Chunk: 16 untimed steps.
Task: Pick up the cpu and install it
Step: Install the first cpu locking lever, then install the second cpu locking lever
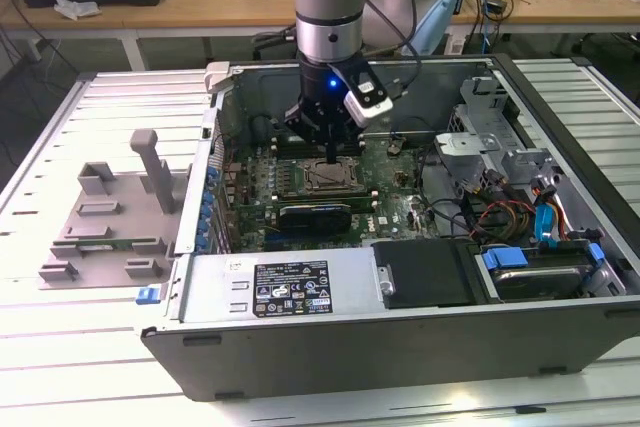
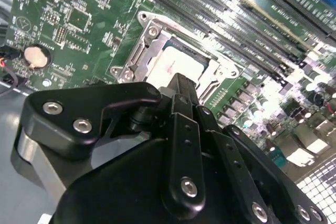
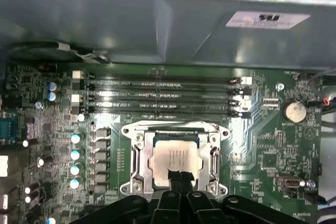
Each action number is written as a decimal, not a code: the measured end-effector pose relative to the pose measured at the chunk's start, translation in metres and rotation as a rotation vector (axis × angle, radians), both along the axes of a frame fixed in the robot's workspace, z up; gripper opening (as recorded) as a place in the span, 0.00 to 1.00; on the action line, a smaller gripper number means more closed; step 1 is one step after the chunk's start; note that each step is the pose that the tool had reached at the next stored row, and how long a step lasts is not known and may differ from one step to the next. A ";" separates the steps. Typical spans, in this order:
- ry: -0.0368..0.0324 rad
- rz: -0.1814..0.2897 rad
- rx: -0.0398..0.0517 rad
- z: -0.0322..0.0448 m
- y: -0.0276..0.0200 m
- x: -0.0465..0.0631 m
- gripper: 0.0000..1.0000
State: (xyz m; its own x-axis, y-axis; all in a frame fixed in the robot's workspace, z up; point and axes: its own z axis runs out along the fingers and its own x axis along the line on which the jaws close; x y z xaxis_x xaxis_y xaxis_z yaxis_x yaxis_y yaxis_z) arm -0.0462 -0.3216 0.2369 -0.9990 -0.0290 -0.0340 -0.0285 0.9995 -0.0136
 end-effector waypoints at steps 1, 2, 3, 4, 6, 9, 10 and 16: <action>0.0000 0.000 -0.0077 0.0000 0.0000 0.000 0.11; 0.0000 0.000 -0.0078 0.0000 0.0000 0.000 0.11; 0.0001 0.000 -0.0082 0.0000 0.0000 0.000 0.11; 0.0001 0.000 -0.0087 0.0000 0.0000 0.000 0.11; 0.0001 0.000 -0.0093 0.0000 0.0000 0.000 0.11; 0.0001 0.000 -0.0097 0.0000 0.0000 0.000 0.11; 0.0001 0.000 -0.0099 0.0000 0.0000 0.000 0.11; 0.0001 0.000 -0.0115 0.0000 0.0000 0.000 0.11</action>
State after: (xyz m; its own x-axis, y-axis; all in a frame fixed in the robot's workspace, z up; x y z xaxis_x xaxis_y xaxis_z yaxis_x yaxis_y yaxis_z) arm -0.0462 -0.3216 0.2370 -0.9990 -0.0294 -0.0335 -0.0286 0.9993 -0.0251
